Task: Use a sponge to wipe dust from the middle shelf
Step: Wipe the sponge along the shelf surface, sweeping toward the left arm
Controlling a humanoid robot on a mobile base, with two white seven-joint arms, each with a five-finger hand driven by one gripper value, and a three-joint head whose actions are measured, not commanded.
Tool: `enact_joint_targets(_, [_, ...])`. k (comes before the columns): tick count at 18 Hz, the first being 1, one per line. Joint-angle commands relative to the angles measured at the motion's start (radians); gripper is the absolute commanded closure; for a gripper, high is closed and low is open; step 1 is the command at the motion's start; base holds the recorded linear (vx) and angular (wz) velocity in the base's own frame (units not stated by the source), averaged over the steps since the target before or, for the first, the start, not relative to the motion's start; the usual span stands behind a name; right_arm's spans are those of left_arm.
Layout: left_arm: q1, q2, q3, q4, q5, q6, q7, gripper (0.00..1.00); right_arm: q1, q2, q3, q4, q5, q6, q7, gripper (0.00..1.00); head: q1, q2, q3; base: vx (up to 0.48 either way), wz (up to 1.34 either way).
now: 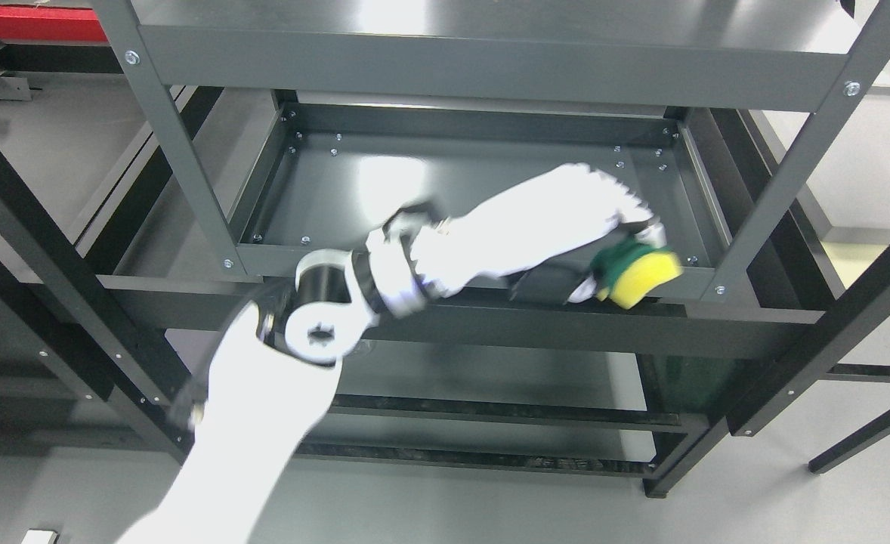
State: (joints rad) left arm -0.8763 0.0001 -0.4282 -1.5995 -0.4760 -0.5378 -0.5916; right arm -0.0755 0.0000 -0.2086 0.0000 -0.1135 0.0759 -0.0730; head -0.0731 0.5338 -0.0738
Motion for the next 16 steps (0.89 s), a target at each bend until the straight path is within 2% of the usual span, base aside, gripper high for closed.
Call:
enact_joint_targets(1, [-0.357,0.017,-0.126,0.026,-0.238,-0.002,-0.036,1.00,0.000,-0.017,0.000,-0.017,0.000,0.001,-0.001,0.00,0.0000,0.000,0.000,0.000,0.00])
enact_joint_targets(3, [-0.363,0.017,-0.100,0.035,-0.318,-0.027,-0.034,1.00,0.000,-0.017,0.000,-0.017,0.000,0.001,-0.001,0.00,0.0000,0.000,0.000,0.000,0.00])
enact_joint_targets(8, [-0.337,0.017,0.077,0.124,-0.409,-0.103,-0.030,1.00,0.000,-0.017,0.000,-0.017,0.000,0.001,-0.001,0.00,0.0000,0.000,0.000,0.000,0.00])
enact_joint_targets(11, [-0.271,0.017,0.140,0.125,-0.417,-0.143,-0.030,1.00,0.000,-0.017,0.000,-0.017,0.000,0.001,-0.001,0.00,0.0000,0.000,0.000,0.000,0.00])
enact_joint_targets(15, [-0.251,0.020,0.259,0.118,-0.409,-0.248,-0.040,1.00,0.000,-0.017,0.000,-0.017,0.000,0.001,-0.001,0.00,0.0000,0.000,0.000,0.000,0.00])
enact_joint_targets(16, [-0.251,0.041,0.291,0.115,-0.406,-0.248,-0.051,1.00,0.000,-0.017,0.000,-0.017,0.000,0.001,-0.001,0.00,0.0000,0.000,0.000,0.000,0.00])
